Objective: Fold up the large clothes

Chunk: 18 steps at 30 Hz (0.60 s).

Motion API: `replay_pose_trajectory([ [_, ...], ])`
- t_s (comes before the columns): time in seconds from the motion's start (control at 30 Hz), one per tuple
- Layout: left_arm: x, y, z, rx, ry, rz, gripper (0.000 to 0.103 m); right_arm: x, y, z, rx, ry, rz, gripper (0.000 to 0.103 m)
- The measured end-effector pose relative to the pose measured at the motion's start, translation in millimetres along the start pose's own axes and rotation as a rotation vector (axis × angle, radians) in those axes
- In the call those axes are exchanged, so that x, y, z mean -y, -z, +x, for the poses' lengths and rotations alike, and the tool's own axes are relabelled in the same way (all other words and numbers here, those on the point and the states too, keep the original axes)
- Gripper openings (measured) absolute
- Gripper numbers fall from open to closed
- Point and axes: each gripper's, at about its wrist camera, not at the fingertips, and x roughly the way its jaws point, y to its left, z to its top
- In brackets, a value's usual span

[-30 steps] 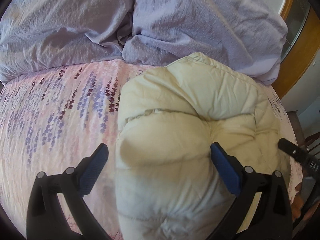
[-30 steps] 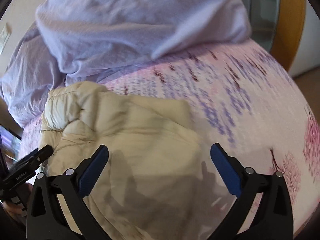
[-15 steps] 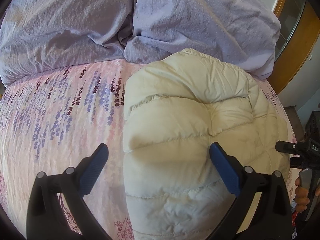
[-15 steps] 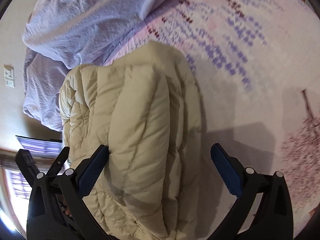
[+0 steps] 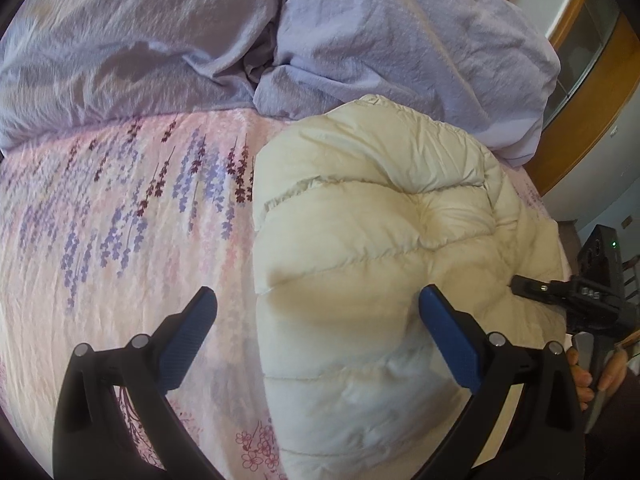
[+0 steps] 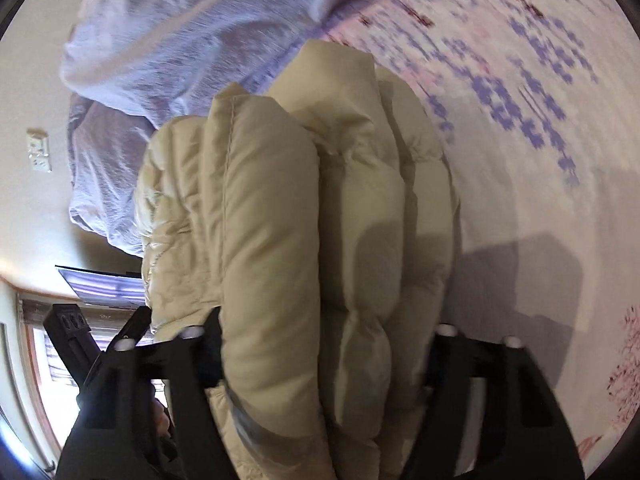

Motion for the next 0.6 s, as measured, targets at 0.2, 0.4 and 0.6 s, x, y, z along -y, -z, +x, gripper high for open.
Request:
replay_pose_trajectory([
  [0.2, -15, 6, 7, -0.051, 0.062, -0.043, 0.100, -7, -7, 0, 0.016, -0.003, -0.014, 0.047],
  [0.4, -13, 9, 20, -0.096, 0.102, -0.038, 0.094, -9, -11, 3, 0.012, -0.005, -0.017, 0.047],
  [0.6, -11, 7, 30, -0.106, 0.181, -0.070, 0.065, -1, -8, 1, 0.008, -0.027, -0.003, 0.044],
])
